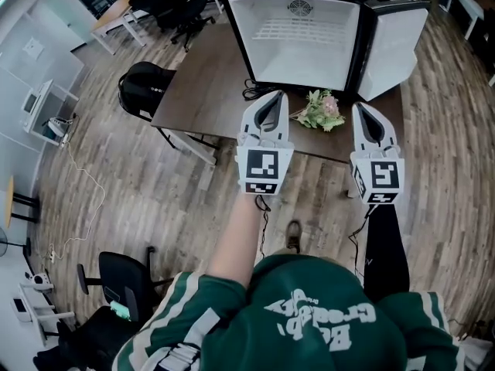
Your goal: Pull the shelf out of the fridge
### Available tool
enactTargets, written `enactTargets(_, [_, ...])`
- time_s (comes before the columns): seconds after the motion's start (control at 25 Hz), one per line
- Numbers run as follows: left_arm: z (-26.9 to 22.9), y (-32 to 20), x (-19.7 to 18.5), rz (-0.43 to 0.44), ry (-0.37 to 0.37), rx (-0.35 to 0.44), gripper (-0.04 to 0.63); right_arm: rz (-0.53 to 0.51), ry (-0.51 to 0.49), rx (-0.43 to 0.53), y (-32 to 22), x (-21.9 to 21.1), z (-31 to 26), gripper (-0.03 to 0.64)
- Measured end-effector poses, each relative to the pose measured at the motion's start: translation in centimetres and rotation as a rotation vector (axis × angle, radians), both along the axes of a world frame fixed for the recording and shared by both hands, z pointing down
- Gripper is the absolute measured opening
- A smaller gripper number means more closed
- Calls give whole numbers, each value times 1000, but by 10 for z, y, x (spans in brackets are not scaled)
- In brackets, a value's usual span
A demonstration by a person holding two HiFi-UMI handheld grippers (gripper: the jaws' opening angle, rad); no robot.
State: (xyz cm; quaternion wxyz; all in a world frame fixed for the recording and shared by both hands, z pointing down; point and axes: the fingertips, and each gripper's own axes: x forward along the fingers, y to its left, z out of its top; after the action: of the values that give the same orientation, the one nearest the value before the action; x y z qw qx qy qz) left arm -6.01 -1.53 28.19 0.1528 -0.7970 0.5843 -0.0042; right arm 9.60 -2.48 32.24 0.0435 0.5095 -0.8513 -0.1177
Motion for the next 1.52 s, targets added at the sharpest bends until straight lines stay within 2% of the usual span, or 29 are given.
enactTargets(0.28, [1,-49,-17,36,10,-7,15,37,-6,0,-43,-17,-3,9])
enactTargets(0.68, [13,-77,-23,62,26,-35,15,57,-4,-13,-71,-26,3,9])
enactTargets(1.04, [22,-118,-12,67,30,-53,15,50,-1,-20,-113,-22,7,9])
enactTargets(1.52, [40,-205,14,50,32,-85,15,-8,4,-43,-199,-15,20,9])
